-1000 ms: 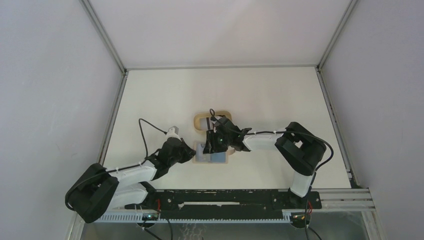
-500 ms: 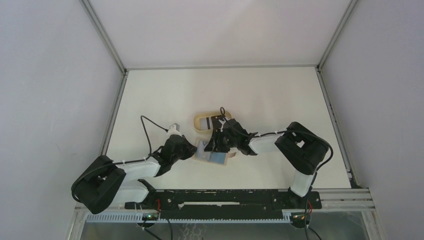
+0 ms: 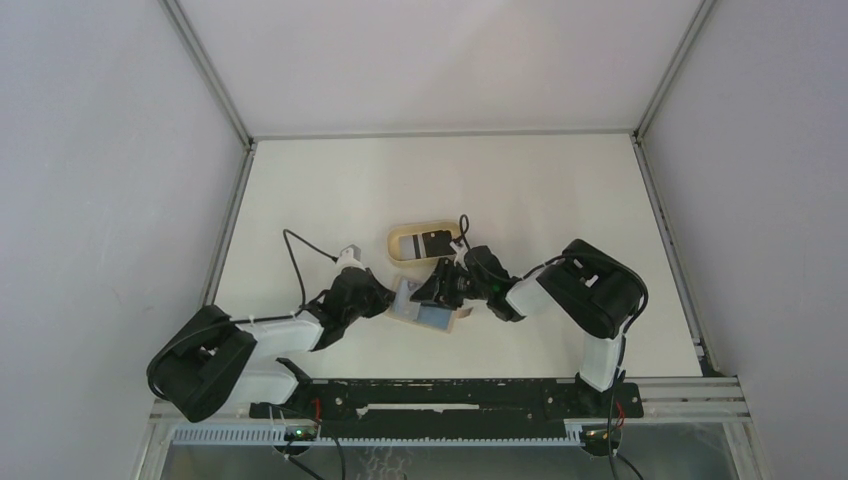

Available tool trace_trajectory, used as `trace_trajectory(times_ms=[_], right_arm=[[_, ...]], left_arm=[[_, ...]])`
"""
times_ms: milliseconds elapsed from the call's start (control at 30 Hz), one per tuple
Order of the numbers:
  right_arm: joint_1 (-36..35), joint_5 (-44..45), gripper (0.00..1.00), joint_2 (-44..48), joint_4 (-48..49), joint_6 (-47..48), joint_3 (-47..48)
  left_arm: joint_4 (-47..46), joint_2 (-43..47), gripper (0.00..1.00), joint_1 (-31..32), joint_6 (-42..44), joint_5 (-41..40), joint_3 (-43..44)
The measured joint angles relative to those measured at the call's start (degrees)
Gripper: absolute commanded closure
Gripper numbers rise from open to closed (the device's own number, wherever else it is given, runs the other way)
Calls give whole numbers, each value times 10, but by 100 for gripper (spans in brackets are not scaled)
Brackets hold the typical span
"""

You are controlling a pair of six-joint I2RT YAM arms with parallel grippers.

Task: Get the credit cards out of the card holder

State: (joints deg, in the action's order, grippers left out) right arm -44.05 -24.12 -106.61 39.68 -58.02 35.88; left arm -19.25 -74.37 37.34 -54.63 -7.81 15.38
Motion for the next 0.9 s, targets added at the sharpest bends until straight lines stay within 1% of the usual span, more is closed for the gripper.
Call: trace_trajectory(times_ms=[200, 433, 633, 900], right_arm=[[-3, -6, 48, 0, 69, -17, -42], [-6, -11, 49, 2, 125, -27, -80], [-7, -7, 50, 2, 146, -30, -90], [-6, 12, 50, 2, 151, -38, -93]], left_arm=[[-6, -6, 100, 0, -4, 3, 1], [-12, -12, 100, 3, -9, 6, 3], [-13, -14, 100, 4, -9, 6, 4], [-16, -21, 100, 5, -9, 7, 8]])
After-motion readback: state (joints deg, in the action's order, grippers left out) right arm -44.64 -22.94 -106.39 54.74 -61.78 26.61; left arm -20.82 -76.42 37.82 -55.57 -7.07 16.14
